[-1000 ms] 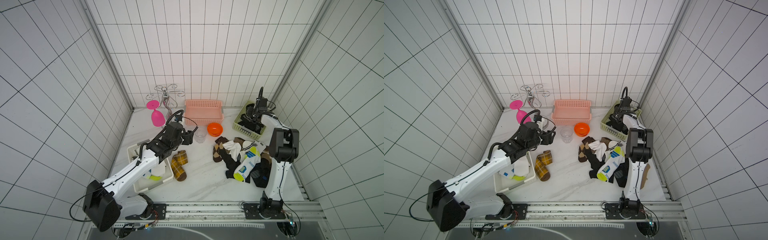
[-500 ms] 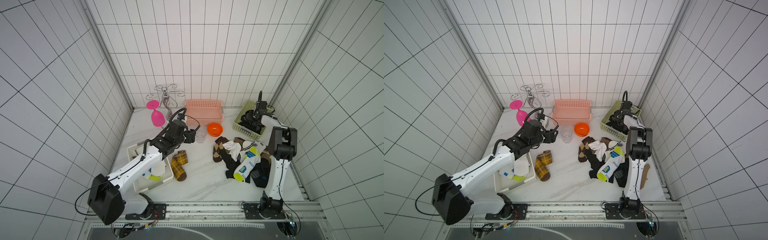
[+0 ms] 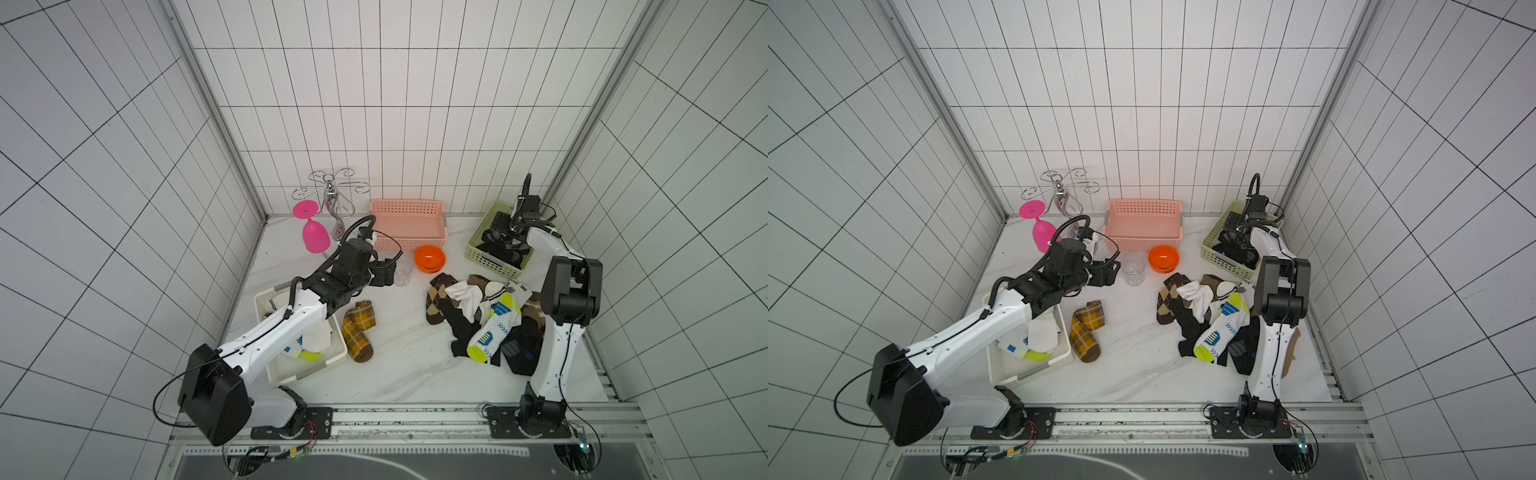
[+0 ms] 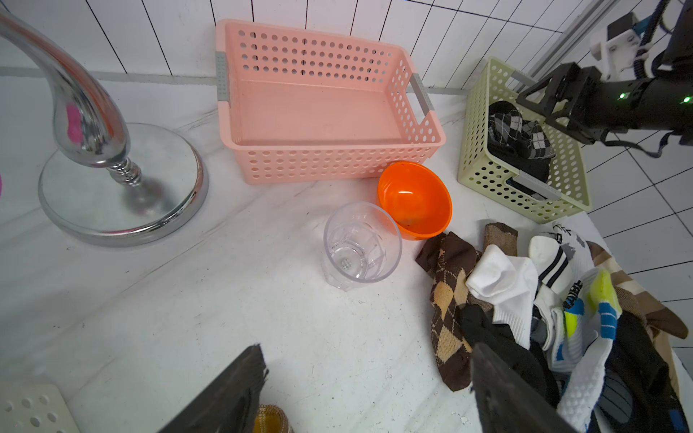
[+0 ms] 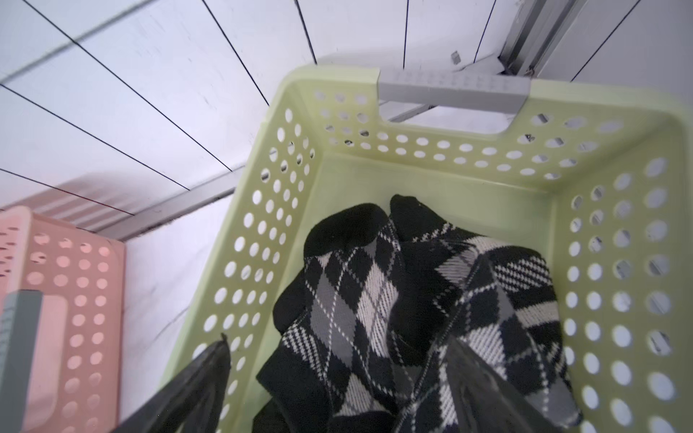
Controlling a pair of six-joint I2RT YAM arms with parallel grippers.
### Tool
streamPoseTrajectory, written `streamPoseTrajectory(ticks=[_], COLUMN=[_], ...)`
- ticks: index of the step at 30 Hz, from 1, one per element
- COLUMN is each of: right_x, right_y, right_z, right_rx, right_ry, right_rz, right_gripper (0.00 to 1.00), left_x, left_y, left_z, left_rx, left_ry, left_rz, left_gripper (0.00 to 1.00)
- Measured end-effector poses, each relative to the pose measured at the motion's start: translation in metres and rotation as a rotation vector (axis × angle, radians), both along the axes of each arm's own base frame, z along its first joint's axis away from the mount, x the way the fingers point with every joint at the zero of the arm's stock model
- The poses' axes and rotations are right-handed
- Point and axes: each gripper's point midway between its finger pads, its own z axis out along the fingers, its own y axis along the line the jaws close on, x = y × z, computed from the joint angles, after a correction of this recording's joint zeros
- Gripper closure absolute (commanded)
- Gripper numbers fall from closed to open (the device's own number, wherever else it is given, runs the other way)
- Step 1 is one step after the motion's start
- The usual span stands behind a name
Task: Sort the socks into the basket by color
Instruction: Place the sock in the bin.
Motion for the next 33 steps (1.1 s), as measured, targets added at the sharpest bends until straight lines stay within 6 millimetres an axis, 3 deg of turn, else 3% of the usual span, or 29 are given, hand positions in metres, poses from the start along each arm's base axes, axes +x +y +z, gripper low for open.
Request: streamPoseTrajectory(ticks=[9,16,23,28,33], right_x=[-0.003,-0.015,-0.054,-0.085,-0.111], right_y=[0.024,0.076,0.133,0.164,0.183], right_z=[0.051,0.099,0.139,0.148,0.151], right_rx=[0.013,0.065,0.108,0.132,0.145], right_ry=[-0.087,-0.163,-0.215,-0.216,-0.207], right_rz=[0.042,0.128,0.244,0.320,0.373], right_gripper=[0.00,0.01,0.00,0.01,0.00], left_x=[-0.001,-0.008,-0.022,-0.032,-0.034], left_y=[0.000,0.016,0.032,0.043,0.052], left_z=[-0.023,-0.042,-0.098,-0.129,-0.153], left_rx=[0.056,0.138,0.272,0.352,0.414], left_ry=[0.058,0.140,0.323,0.408,0.460], left_rz=[0.006,0.058,0.123,0.169,0.211], left_gripper=[0.02,0.03,0.03,0.03,0.03])
